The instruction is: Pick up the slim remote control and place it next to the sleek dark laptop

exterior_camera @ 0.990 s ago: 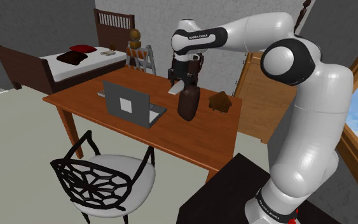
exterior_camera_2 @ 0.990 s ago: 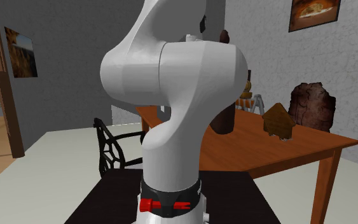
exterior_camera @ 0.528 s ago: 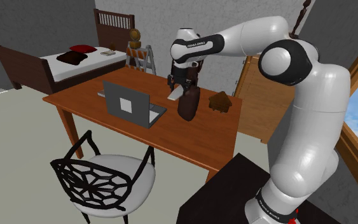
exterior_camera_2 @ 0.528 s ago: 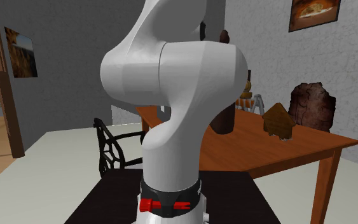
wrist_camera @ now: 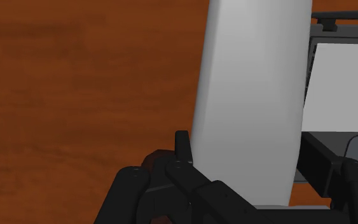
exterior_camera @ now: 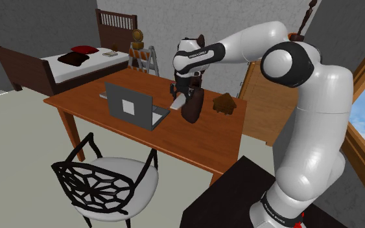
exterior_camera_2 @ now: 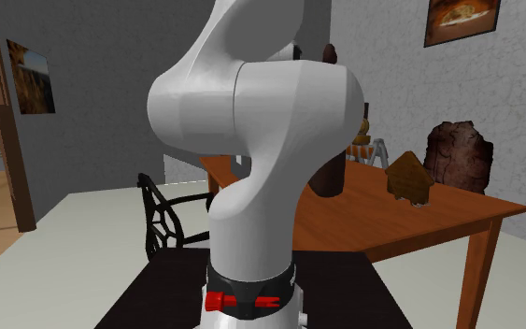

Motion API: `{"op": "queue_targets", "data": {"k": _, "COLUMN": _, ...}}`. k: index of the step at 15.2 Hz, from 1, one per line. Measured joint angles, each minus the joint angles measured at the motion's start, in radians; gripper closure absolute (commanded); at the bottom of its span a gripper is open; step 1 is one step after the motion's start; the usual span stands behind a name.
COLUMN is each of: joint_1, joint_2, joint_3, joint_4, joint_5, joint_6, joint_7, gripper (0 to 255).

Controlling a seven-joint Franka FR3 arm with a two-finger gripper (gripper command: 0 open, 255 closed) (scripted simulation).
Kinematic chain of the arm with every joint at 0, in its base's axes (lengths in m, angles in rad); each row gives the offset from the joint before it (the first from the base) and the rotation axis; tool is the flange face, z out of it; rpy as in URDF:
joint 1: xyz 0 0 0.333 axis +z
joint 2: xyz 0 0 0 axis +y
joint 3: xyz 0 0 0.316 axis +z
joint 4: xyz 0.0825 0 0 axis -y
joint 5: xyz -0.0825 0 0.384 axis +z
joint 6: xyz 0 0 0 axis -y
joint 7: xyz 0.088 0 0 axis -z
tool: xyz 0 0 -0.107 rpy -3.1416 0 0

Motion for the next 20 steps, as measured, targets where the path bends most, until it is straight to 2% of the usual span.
{"op": "queue_targets", "data": {"k": 20, "joint_1": 0.004, "joint_2": 0.126, "joint_3": -0.01, "joint_4": -0.088, "joint_5": -0.021, "joint_6": 0.214, "joint_7": 0.011, "gripper": 255}}
